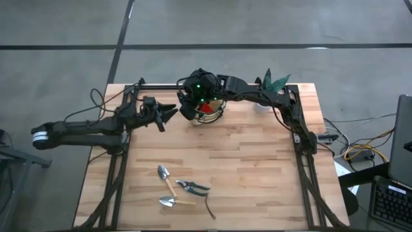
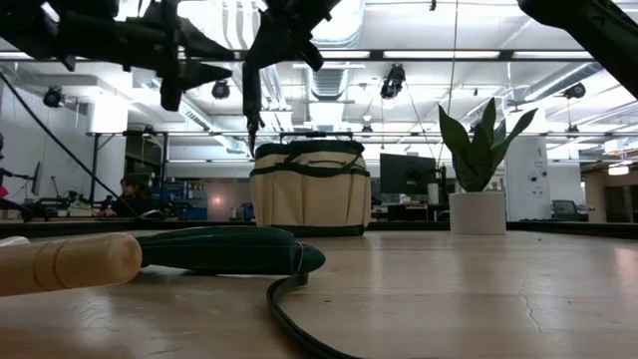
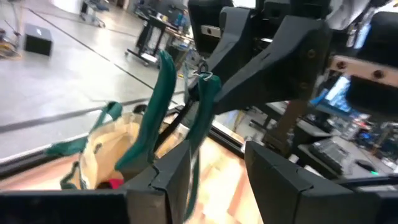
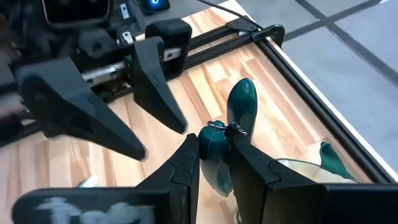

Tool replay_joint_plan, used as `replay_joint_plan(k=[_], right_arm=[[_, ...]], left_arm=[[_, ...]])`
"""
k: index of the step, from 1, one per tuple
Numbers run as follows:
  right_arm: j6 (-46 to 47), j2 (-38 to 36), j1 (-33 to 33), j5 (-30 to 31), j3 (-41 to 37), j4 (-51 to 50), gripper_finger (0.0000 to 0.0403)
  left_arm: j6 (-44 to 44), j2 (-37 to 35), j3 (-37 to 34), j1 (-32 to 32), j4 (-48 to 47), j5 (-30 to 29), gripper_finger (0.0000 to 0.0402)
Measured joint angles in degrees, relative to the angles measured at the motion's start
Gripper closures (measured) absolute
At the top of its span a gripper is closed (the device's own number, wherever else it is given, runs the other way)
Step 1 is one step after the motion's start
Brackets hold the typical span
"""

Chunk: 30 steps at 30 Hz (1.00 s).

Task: Pick & Place Garden tools in Gardening bag
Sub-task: Put the top pruner into the left bag pocket

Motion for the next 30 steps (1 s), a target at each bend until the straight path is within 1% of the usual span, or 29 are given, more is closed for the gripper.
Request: replay_joint_plan(k=[5, 13, 21, 30], right_arm=[[-2.99, 0.00, 0.31, 0.17, -0.06, 0.01, 0.0339], [-5.24, -0.02, 0.31, 0.64, -2.38, 0.17, 0.0339], [-6.83, -0.02, 0.31, 0.76, -6.33, 4.79, 0.0339], [-7.96, -0.04, 0.34, 1.68, -8.75, 4.69, 0.0339]], left_arm=[[-2.30, -6.06, 0.00, 0.00, -6.43, 2.20, 0.0246], [-3.85, -12.22, 0.00, 0.01, -8.44, 2.19, 0.0246], [-6.17, -14.00, 0.00, 0.02, -9.46, 2.19, 0.0246], [-6.61, -14.03, 0.00, 0.02, -9.68, 2.21, 0.0246]])
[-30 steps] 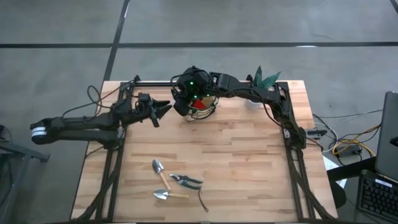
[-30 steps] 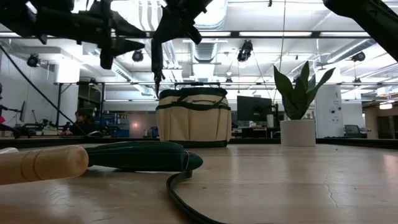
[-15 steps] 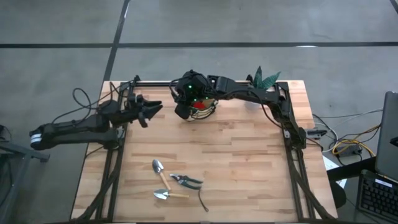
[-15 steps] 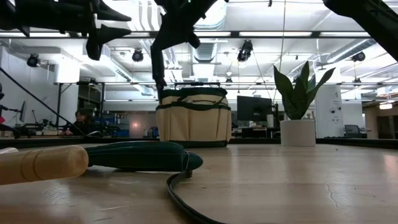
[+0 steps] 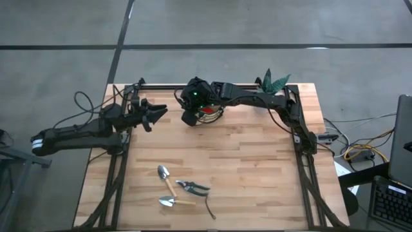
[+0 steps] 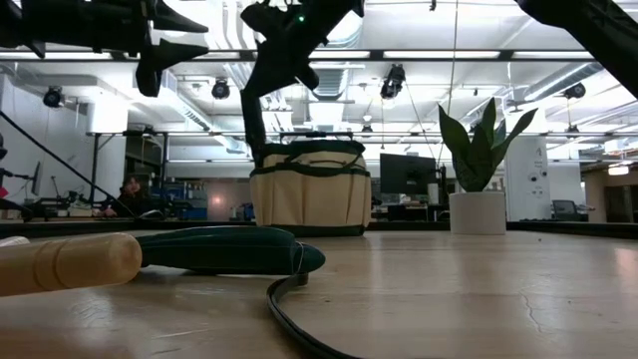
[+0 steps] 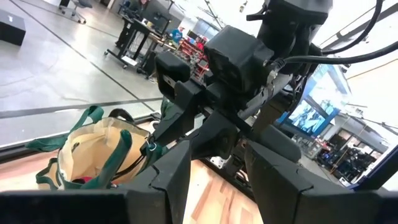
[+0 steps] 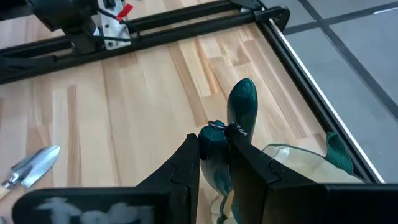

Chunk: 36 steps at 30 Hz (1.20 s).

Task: Pick & Place Garden tools in Gardening bag
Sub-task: Put the top pruner into the left bag pocket

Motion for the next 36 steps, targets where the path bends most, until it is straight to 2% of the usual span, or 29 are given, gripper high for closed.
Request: replay_joint_plan(k=[36], right_arm=[[0.46, -0.07, 1.59, 4.42, -7.54, 2.72, 0.0339]], left_arm=[[-0.90, -0.07, 0.00, 0.00, -1.57, 0.11, 0.0246]])
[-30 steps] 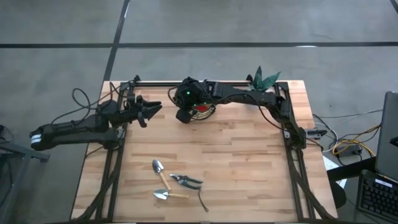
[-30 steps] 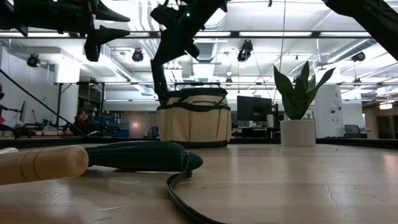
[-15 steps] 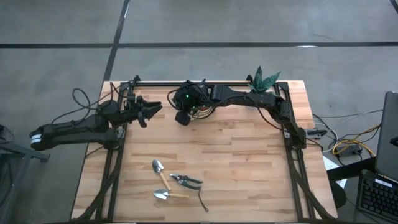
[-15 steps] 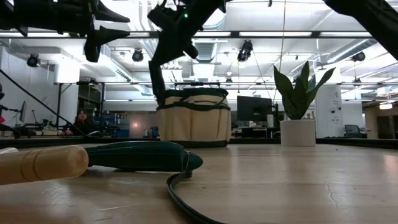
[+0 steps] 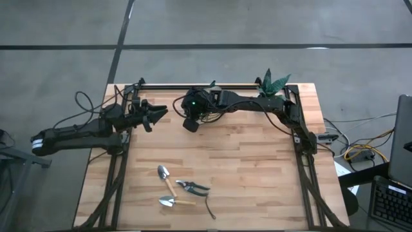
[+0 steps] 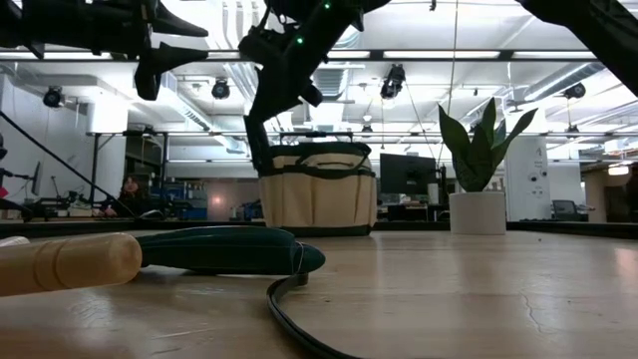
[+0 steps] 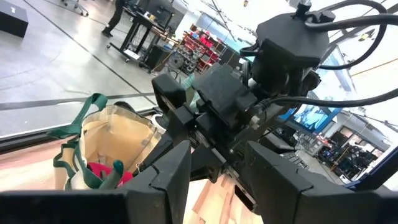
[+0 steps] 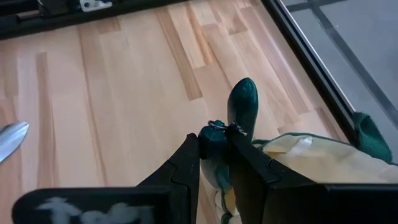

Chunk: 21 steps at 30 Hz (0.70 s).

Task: Pick & Place Garden tools in Gardening bag
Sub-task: Put the top pruner into the left bag pocket

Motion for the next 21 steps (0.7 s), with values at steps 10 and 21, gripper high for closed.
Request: replay_joint_plan(k=[10, 21], right_arm=[[5.34, 0.00, -1.06, 2.62, -0.65, 1.52, 0.0339], [11.35, -0.07, -1.18, 7.10, -0.67, 0.95, 0.0339]], left_arm=[[0.00, 0.00, 0.00, 0.00, 0.03, 0.42, 0.0246], [-0.46, 0.00, 0.00, 0.00, 0.05, 1.00, 0.0246]])
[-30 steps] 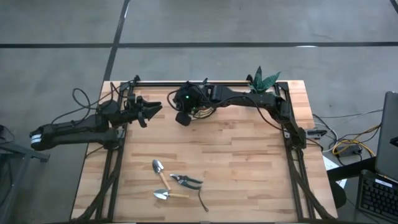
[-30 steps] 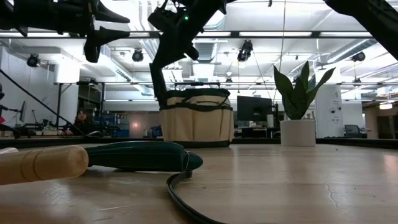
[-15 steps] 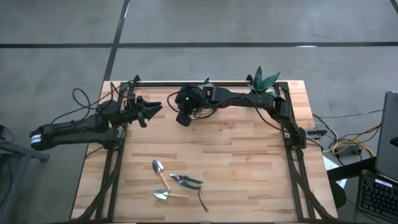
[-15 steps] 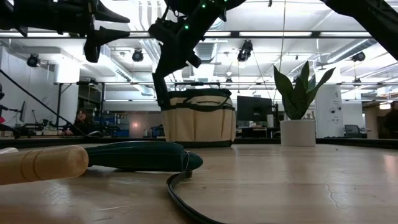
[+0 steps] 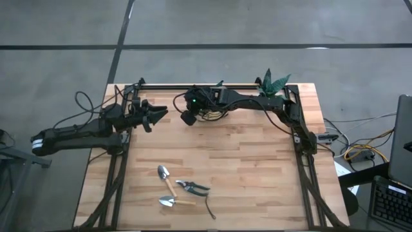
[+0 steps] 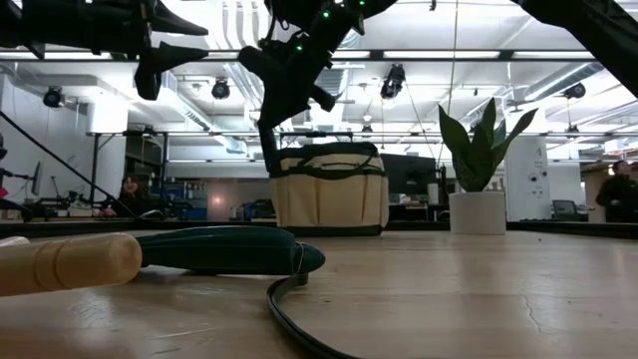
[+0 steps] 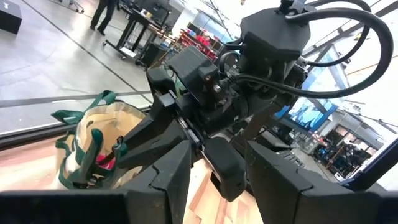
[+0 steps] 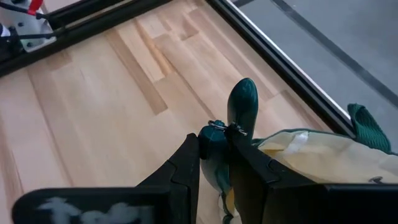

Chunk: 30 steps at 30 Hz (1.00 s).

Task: Pick & Place Garden tools in Gardening bag
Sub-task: Put the top pruner into the left bag pocket

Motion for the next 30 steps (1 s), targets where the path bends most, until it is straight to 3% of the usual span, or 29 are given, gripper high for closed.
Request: replay_joint_plan(k=[30], right_arm=[[1.50, -0.44, -0.85, 3.49, -0.04, -4.50, 0.0329]], left_arm=[[0.04, 0.01, 0.00, 0.02, -0.05, 0.11, 0.0246]])
